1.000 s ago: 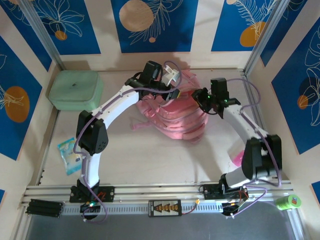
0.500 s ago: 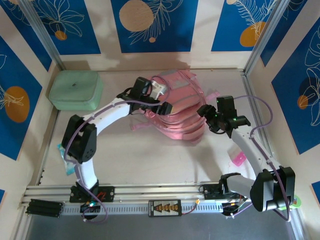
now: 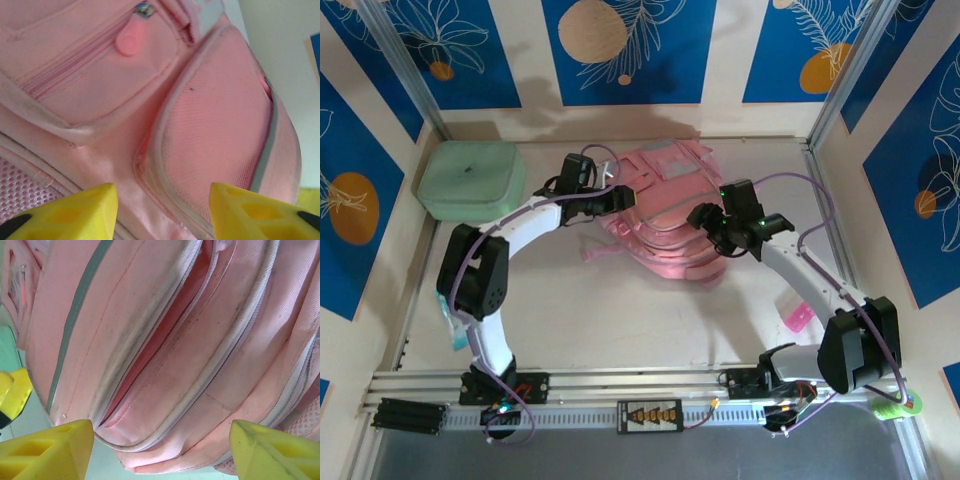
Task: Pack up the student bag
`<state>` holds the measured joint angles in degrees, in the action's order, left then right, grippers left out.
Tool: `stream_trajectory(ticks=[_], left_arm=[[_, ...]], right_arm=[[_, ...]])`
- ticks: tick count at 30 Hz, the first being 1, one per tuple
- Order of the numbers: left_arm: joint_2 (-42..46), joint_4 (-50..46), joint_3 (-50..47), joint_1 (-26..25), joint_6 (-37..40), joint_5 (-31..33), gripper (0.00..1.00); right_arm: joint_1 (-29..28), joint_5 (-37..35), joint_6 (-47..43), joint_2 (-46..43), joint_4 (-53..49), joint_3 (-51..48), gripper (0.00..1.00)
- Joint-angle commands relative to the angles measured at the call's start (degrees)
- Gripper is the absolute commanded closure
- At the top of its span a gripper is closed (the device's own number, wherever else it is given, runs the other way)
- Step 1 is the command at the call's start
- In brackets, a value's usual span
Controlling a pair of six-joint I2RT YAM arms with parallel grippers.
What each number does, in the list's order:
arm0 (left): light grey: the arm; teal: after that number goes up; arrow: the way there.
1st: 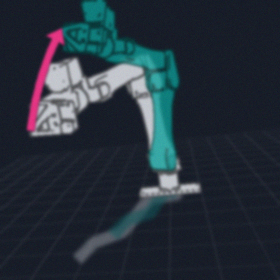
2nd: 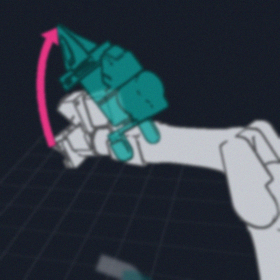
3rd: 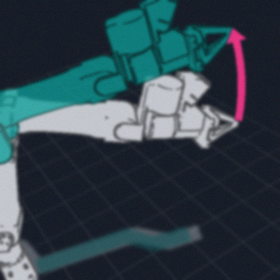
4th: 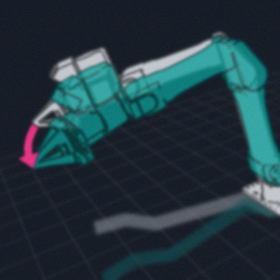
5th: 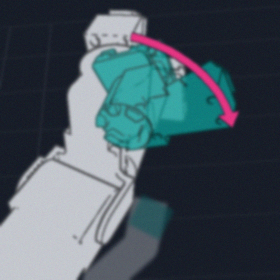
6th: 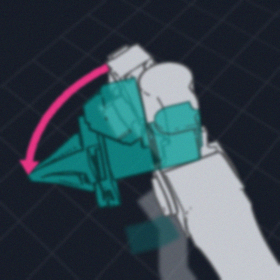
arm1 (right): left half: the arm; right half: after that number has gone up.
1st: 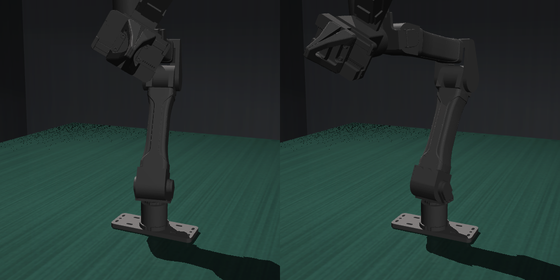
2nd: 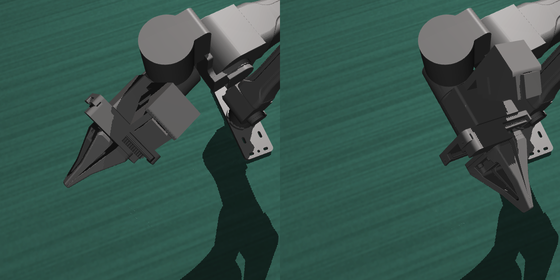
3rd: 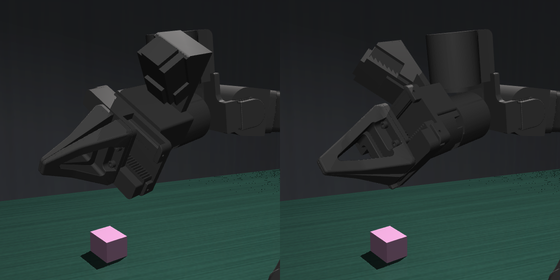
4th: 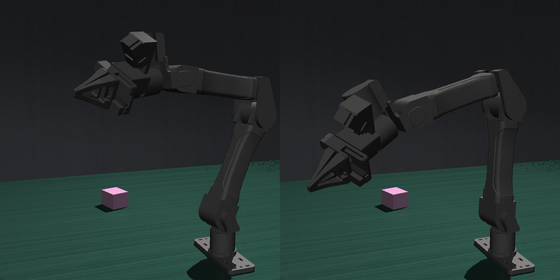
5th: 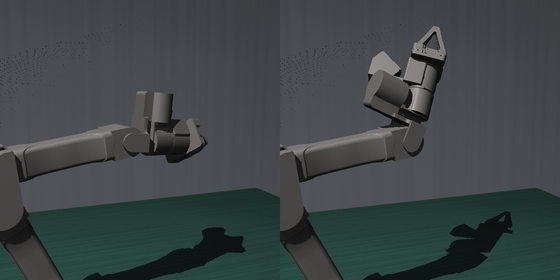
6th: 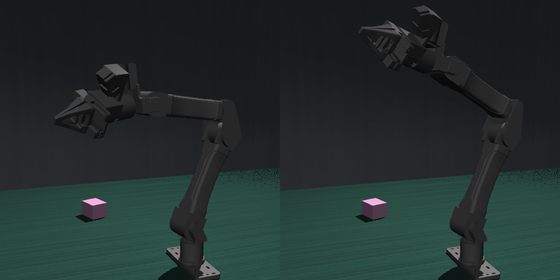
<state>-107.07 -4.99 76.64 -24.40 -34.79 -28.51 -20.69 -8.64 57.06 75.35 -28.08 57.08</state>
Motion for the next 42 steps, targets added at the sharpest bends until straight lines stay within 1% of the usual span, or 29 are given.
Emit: stream_trajectory(ticks=[1,4,8,12,14,16,17,18,21,24,25,28,32,34,39,42], left_arm=[[-1.9,-0.7,2.8,-0.3,-2.7,-0.6,0.55],[-2.9,-0.3,3.5,-0.4,-3.1,-2.4,0.60],[-4.7,3.0,4.1,-0.7,-5.2,-9.3,0.67],[-5.6,2.7,4.1,-1.0,-5.6,-9.9,0.74],[-5.7,2.7,4.0,-1.0,-6.1,-9.8,0.80],[-5.6,4.0,3.7,-1.1,-7.6,-10.6,0.91],[-5.4,5.6,3.4,-1.2,-8.9,-11.3,0.97],[-5.0,9.1,2.2,-1.3,-11.8,-12.0,1.00],[-3.5,20.2,-1.5,-2.1,-21.7,-12.7,1.00],[-3.4,24.9,-2.4,-3.1,-27.8,-12.5,1.00],[-3.2,25.6,-2.8,-3.5,-29.1,-12.0,1.00],[-2.9,25.9,-2.7,-4.7,-31.5,-10.8,1.00],[-2.9,26.8,-1.9,-6.3,-33.3,-9.6,1.00],[-3.0,27.5,-2.1,-6.7,-33.7,-8.6,1.00],[-3.1,28.7,-2.6,-6.7,-34.6,-8.1,1.00],[-3.3,29.2,-2.9,-6.7,-35.1,-8.2,1.00]], right_arm=[[-1.1,-1.7,0.5,0.5,-1.6,2.1,0.28],[-1.8,-2.0,0.6,0.9,-1.7,2.5,0.28],[-2.6,-2.0,0.6,1.9,-1.8,3.4,0.28],[-2.9,0.8,0.2,3.3,0.5,3.2,0.29],[-3.8,1.0,-0.5,3.9,0.9,3.5,0.30],[-5.4,-0.4,-1.7,4.1,0.6,4.3,0.31],[-6.3,-1.4,-2.4,4.2,0.3,4.7,0.31],[-7.4,-2.8,-3.0,4.5,-0.3,5.4,0.32],[-11.6,-8.4,-4.4,5.9,-2.6,7.9,0.36],[-16.4,-15.4,-4.4,7.7,-5.1,10.5,0.38],[-17.5,-16.7,-4.3,8.4,-5.5,11.1,0.39],[-19.7,-18.5,-4.6,11.6,-7.4,14.7,0.45],[-21.7,-23.0,-2.1,16.6,-11.7,19.7,0.54],[-21.8,-24.5,0.1,18.1,-12.9,20.9,0.59],[-21.5,-28.3,1.1,19.8,-12.8,21.3,0.64],[-20.8,-28.4,1.7,21.0,-12.3,21.2,0.69]])
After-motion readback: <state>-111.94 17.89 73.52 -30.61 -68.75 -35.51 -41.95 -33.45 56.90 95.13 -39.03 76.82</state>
